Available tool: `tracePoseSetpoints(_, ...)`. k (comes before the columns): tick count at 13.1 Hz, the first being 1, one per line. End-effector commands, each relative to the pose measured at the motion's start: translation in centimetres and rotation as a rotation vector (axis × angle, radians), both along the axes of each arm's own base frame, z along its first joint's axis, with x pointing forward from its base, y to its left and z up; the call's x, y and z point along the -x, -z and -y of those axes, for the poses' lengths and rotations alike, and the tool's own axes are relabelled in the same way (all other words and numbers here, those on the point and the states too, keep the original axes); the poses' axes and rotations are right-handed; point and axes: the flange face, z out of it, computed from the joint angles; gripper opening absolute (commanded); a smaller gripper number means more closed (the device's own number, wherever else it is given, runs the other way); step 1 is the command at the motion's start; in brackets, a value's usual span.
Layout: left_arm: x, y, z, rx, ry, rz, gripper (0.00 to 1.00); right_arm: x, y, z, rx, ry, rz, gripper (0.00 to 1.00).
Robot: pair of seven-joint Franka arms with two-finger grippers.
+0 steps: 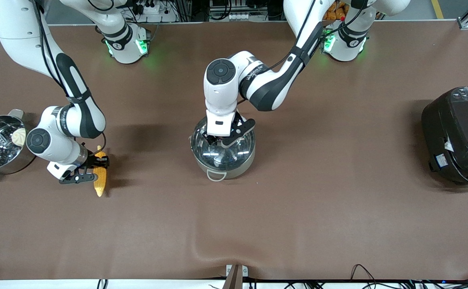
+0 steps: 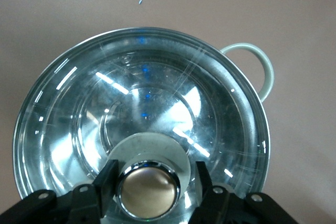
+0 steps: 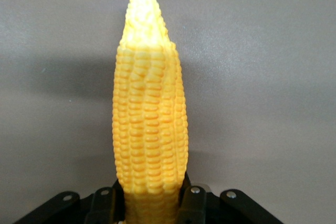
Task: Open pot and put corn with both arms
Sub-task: 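Lift the glass lid off the pot with the left gripper and set it aside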
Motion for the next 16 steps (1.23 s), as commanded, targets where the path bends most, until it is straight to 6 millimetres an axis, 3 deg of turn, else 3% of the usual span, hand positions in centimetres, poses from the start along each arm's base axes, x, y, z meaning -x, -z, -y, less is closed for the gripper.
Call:
tracePoseSetpoints(1,-0.1,0.0,0.5,0.007,-0.017,0.003,0.45,-0.4,-1.6,0.1,-0.017,-0.027,0.015,0.0)
tracePoseSetpoints(3,-0.2,0.3,0.4,0.004,-0.018,0.0,0.02,-0.2,-1.6,0.2,-0.019,-0.035,-0.008,0.0)
tracePoseSetpoints(6,-0.1,-1.3,0.1,0.008,-0.018,0.008,0.0,-0.2,-1.5,0.3,-0.018,-0.038,-0.009,0.0)
tracePoseSetpoints(8,0.1,-5.1,-0.5,0.04,-0.02,0.03,0.0,-0.2,-1.6,0.3,-0.018,-0.038,-0.008,0.0)
tracePoseSetpoints(11,0.8,-11.8,-3.0,0.033,-0.019,0.019,0.0,-0.3,-1.6,0.2,-0.018,-0.038,-0.008,0.0)
tracePoseSetpoints(13,-0.1,-15.7,-6.7,0.029,-0.054,0.021,0.0,-0.3,-1.7,0.2,-0.018,-0.038,-0.008,0.0)
tracePoseSetpoints(14,0.4,-17.2,-8.5,0.026,-0.042,0.025,0.0,-0.3,-1.8,0.2,-0.018,-0.038,-0.006,0.0)
tracePoseSetpoints(16,-0.1,-19.6,-14.3,0.027,-0.03,0.027,0.0,-0.3,-2.2,-0.1,-0.018,-0.038,-0.003,0.0)
